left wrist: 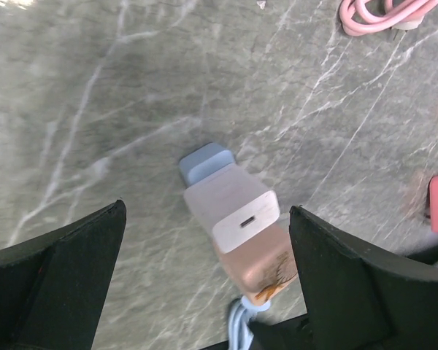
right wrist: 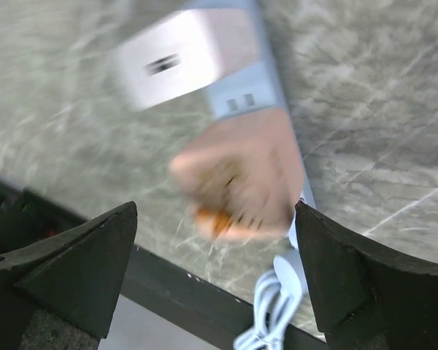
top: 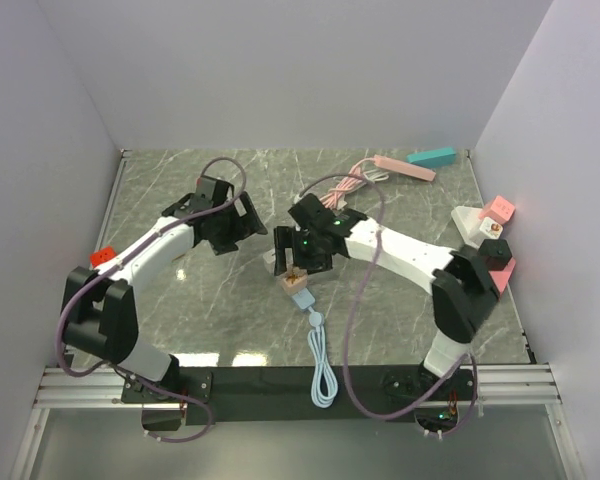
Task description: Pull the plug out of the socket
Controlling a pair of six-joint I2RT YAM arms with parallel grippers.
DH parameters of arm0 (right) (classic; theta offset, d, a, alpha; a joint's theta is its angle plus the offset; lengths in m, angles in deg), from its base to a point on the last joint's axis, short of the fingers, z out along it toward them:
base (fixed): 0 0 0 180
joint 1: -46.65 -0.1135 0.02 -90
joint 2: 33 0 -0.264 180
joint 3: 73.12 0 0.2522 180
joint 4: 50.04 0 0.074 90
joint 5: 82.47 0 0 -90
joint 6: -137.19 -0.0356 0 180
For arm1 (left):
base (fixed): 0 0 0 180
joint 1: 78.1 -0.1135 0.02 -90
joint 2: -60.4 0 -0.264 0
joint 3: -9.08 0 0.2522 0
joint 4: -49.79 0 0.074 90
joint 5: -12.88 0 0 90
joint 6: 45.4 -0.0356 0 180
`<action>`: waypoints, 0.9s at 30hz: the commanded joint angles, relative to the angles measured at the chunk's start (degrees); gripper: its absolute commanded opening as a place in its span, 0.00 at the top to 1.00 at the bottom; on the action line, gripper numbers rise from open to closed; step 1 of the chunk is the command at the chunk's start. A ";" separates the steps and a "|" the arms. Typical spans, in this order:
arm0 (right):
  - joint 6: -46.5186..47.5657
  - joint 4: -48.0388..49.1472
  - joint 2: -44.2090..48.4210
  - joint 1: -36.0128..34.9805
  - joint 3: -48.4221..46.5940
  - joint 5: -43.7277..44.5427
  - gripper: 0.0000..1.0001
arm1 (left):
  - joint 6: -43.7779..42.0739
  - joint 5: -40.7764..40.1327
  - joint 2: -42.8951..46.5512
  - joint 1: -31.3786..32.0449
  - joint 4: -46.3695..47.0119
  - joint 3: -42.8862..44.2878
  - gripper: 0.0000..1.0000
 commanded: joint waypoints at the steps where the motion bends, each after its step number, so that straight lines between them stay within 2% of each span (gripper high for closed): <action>1: 7.33 2.16 8.42 0.45 2.07 -1.27 0.05 | 3.83 -2.75 -2.62 2.33 0.91 4.15 0.01; 8: 4.19 -0.29 17.13 4.22 6.47 10.31 0.02 | 9.28 -7.50 -7.64 10.41 -4.96 9.87 0.01; 10: 3.05 -0.21 19.15 5.54 8.40 11.22 0.02 | 10.95 -9.42 -9.57 11.82 -6.03 11.36 0.01; 15: 3.30 -0.12 20.13 8.62 11.30 10.00 0.02 | 11.92 -11.72 -13.96 14.90 -10.51 13.92 0.00; 27: 3.30 4.98 20.75 12.49 16.94 4.10 0.02 | 13.07 -13.04 -15.11 16.57 -11.83 13.48 0.01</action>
